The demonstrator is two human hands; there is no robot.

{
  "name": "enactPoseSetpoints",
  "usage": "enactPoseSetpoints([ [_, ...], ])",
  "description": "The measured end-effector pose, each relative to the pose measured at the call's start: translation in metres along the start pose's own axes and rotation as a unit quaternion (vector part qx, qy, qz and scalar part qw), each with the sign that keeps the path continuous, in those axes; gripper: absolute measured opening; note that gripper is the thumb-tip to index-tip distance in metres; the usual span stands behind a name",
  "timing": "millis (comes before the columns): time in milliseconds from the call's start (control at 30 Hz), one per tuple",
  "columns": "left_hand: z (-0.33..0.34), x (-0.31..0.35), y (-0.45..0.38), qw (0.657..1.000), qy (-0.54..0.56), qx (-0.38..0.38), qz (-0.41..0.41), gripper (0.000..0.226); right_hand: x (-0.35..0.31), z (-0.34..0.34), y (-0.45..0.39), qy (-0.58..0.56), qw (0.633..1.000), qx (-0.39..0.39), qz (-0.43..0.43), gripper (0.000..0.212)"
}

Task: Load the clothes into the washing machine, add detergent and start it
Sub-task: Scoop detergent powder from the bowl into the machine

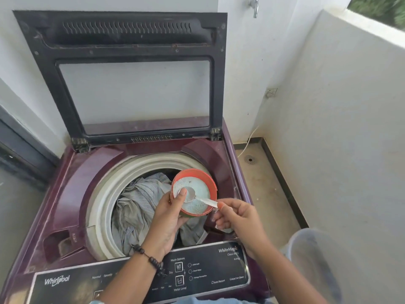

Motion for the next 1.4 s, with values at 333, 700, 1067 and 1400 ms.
enactPoseSetpoints([
  [333,0.003,0.006,0.006,0.996,-0.071,-0.002,0.060,0.042,-0.020,-0.022,0.005,-0.160,0.981,0.075,-0.080,0.030],
  [700,0.005,0.010,0.022,0.994,-0.095,-0.015,0.060,0.039,-0.026,-0.024,0.020,-0.096,0.986,0.064,-0.120,0.023],
  [1067,0.000,0.011,0.026,0.991,-0.112,-0.002,0.071,0.051,-0.016,-0.016,0.036,-0.141,0.987,0.080,-0.014,0.019],
  [1400,0.009,0.007,0.037,0.995,-0.087,-0.043,0.039,0.042,-0.008,-0.029,0.037,-0.246,0.953,0.162,0.071,0.013],
])
Point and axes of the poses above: each hand's wrist, its own y-axis away from the middle knuckle, its own z-axis out of the palm, x = y × z, the point moved 6 cm from there along -y, towards the middle knuckle, and after that the axes turned 12 degrees about -z, right-handed, at the moved point
